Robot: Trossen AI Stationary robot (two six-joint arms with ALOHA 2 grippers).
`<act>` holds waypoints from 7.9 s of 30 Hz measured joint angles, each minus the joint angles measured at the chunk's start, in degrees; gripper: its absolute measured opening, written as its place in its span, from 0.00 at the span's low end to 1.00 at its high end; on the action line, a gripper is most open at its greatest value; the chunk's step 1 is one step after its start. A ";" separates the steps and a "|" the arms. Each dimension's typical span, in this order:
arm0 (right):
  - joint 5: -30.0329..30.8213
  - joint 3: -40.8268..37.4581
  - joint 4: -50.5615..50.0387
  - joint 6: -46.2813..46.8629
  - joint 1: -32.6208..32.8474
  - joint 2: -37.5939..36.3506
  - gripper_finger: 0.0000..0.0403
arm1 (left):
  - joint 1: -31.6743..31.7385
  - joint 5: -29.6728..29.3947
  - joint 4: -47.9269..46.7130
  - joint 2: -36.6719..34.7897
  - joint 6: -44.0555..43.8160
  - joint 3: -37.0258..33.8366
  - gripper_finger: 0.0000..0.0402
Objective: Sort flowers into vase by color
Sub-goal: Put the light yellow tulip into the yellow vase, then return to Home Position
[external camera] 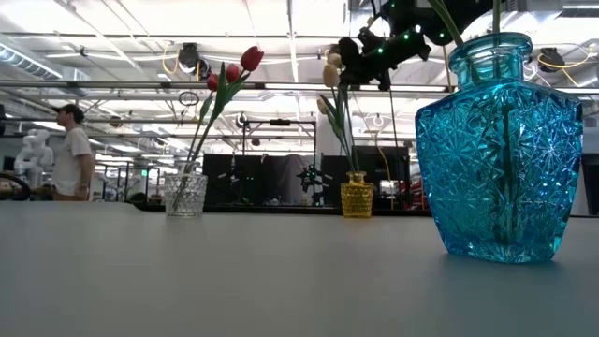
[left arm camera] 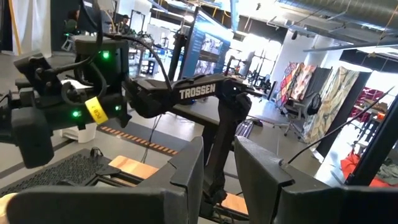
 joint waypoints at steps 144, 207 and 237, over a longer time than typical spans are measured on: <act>1.72 0.00 -46.20 -1.10 5.75 -33.22 0.53 | 3.42 -24.65 -42.87 -22.54 7.43 -0.02 0.24; 15.17 -44.22 -40.35 27.23 5.75 -82.42 0.53 | 3.45 -42.09 -54.10 -64.83 -21.07 -41.24 0.24; 15.15 -44.21 -40.44 27.24 5.74 -82.42 0.53 | 3.45 -40.89 -54.12 -64.83 -21.03 -41.22 0.24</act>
